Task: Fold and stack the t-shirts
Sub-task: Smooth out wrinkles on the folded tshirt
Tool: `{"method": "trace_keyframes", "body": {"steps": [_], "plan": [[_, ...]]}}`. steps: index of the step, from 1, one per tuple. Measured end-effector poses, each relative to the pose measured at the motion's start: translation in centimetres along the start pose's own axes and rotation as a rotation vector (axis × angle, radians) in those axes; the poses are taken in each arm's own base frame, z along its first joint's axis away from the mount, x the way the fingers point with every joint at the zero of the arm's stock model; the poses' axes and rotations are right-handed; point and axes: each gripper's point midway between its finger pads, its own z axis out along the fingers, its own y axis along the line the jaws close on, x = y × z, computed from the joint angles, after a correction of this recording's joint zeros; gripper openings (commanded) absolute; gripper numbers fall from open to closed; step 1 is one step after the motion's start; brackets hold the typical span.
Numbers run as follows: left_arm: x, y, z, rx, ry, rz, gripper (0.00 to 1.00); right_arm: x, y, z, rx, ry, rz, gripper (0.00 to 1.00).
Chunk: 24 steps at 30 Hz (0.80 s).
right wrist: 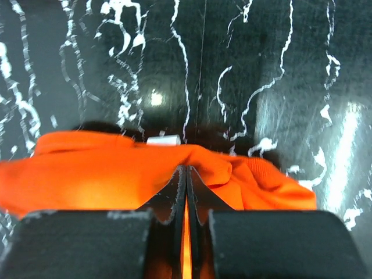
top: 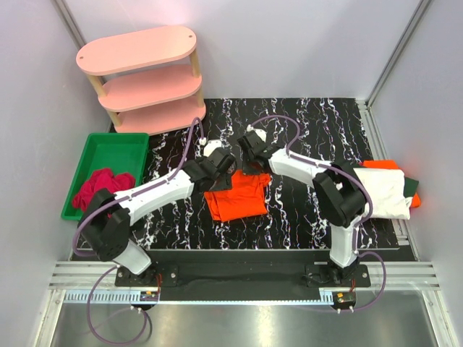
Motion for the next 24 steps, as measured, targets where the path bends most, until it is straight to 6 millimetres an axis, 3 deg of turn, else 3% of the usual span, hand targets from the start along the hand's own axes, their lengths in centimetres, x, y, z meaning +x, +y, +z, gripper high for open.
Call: {"method": "trace_keyframes", "body": {"steps": [6, 13, 17, 18, 21, 24], "plan": [[0.1, 0.2, -0.2, -0.002, 0.001, 0.001, 0.56, -0.6, -1.2, 2.3, 0.036, 0.011, 0.027, 0.10], [0.3, 0.3, -0.1, -0.005, 0.005, 0.003, 0.56, -1.2, -4.5, 4.5, 0.102, 0.028, 0.073, 0.16], [0.7, 0.5, 0.2, -0.014, 0.015, 0.006, 0.56, -1.6, -4.8, 4.6, 0.111, 0.011, 0.061, 0.44], [0.8, 0.6, 0.2, -0.017, 0.018, 0.007, 0.57, -1.8, -4.8, 4.6, 0.114, 0.003, 0.060, 0.54], [0.9, 0.7, 0.3, -0.021, 0.020, 0.006, 0.58, -3.0, -5.0, 3.2, 0.121, -0.041, 0.050, 0.68], [0.7, 0.8, 0.1, -0.020, 0.011, 0.004, 0.58, -6.1, -4.1, -0.7, 0.080, -0.134, 0.060, 0.70]]}}
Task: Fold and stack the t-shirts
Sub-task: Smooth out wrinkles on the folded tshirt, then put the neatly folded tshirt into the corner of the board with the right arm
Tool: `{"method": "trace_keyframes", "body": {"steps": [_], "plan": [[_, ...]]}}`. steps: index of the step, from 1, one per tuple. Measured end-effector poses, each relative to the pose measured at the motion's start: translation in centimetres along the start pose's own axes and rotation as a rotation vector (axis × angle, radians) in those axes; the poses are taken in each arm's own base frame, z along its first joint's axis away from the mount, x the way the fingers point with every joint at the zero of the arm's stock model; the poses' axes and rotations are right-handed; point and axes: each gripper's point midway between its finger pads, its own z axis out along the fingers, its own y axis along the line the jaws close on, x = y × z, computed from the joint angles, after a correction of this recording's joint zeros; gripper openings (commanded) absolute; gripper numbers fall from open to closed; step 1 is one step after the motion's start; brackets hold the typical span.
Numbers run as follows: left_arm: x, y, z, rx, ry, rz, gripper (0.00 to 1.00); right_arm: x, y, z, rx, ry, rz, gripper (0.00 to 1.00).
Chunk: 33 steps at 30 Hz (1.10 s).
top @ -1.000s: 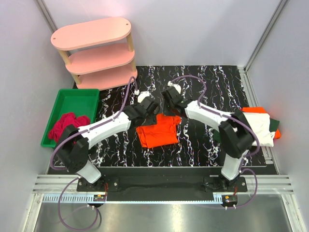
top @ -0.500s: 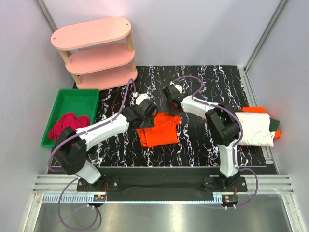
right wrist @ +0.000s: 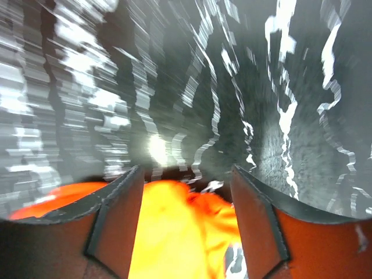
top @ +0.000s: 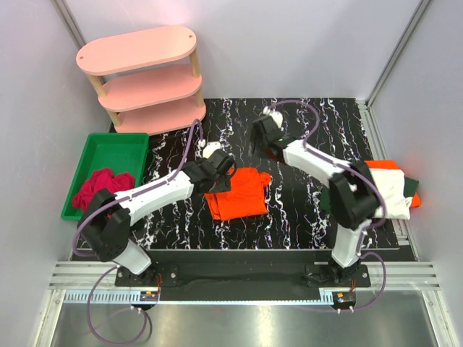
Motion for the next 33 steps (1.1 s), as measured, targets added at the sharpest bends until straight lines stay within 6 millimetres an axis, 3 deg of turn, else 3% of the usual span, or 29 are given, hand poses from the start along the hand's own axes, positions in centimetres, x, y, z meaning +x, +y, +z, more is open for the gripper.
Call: {"method": "trace_keyframes", "body": {"steps": [1, 5, 7, 9, 11, 15, 19, 21, 33], "plan": [[-0.1, 0.0, -0.1, 0.000, -0.003, -0.001, 0.58, -1.0, 0.3, -1.0, -0.016, -0.025, 0.007, 0.70], [-0.3, 0.2, -0.1, -0.010, -0.014, 0.004, 0.57, -6.6, 1.5, -8.8, -0.133, -0.198, 0.066, 0.69], [-0.3, 0.2, 0.0, -0.010, -0.015, 0.004, 0.57, -7.3, 1.3, -11.5, -0.169, -0.242, 0.087, 0.68], [-0.2, 0.2, 0.1, -0.011, -0.012, 0.005, 0.57, -6.1, 0.6, -13.0, -0.182, -0.245, 0.098, 0.68], [-0.1, 0.2, 0.3, -0.014, -0.005, 0.005, 0.56, -3.3, -0.5, -12.6, -0.172, -0.197, 0.098, 0.68], [0.3, 0.0, 0.5, -0.012, 0.008, 0.000, 0.56, 5.7, -3.6, -9.7, -0.099, 0.003, 0.071, 0.68], [0.7, -0.5, 0.4, -0.003, 0.011, 0.004, 0.56, 11.4, -5.9, -8.8, -0.044, 0.128, 0.052, 0.68], [0.8, -0.7, 0.4, 0.003, 0.011, 0.004, 0.56, 12.2, -6.1, -8.8, -0.039, 0.145, 0.048, 0.69], [3.0, -1.0, 0.2, 0.001, 0.041, 0.015, 0.56, 11.3, -4.5, -8.9, -0.104, 0.109, 0.060, 0.73]]}}
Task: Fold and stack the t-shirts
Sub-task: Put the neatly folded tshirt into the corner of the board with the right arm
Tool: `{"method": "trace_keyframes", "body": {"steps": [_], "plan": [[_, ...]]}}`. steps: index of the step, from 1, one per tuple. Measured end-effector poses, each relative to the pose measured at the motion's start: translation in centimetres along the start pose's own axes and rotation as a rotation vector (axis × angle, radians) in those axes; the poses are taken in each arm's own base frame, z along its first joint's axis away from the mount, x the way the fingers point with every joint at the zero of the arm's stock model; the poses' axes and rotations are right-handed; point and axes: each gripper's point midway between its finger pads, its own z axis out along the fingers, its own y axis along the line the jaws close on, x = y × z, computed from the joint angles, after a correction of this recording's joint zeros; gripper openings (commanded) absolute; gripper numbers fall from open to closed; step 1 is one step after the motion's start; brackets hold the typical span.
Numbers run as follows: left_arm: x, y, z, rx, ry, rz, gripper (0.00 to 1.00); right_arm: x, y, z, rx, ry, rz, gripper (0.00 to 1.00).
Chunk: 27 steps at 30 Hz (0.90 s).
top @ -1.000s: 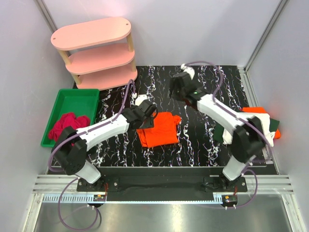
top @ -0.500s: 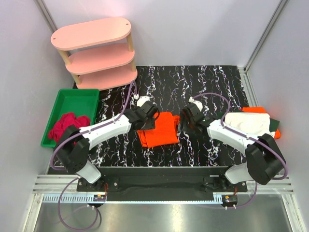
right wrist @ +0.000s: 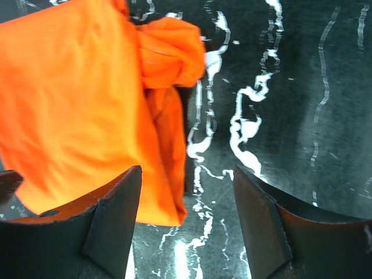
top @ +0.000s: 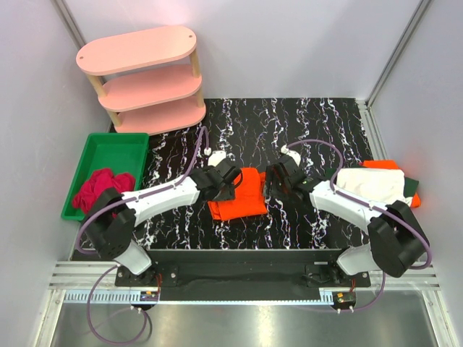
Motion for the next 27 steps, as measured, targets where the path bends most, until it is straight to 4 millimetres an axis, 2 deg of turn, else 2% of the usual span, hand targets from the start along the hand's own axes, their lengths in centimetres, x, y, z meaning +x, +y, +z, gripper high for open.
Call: {"method": "trace_keyframes", "body": {"steps": [6, 15, 22, 27], "plan": [[0.5, -0.2, -0.4, 0.005, 0.002, -0.005, 0.56, 0.2, 1.1, 0.6, -0.039, 0.006, -0.007, 0.75], [0.7, 0.4, -1.1, 0.003, -0.004, -0.019, 0.56, 3.1, 0.4, 4.2, 0.008, 0.112, -0.032, 0.73], [0.5, 0.5, -1.7, 0.008, -0.013, -0.025, 0.56, 2.5, 1.0, 4.9, -0.009, 0.086, -0.028, 0.71], [0.2, 0.4, -2.1, 0.018, -0.027, -0.030, 0.56, 2.0, 1.5, 5.7, 0.002, 0.084, -0.033, 0.65]]}}
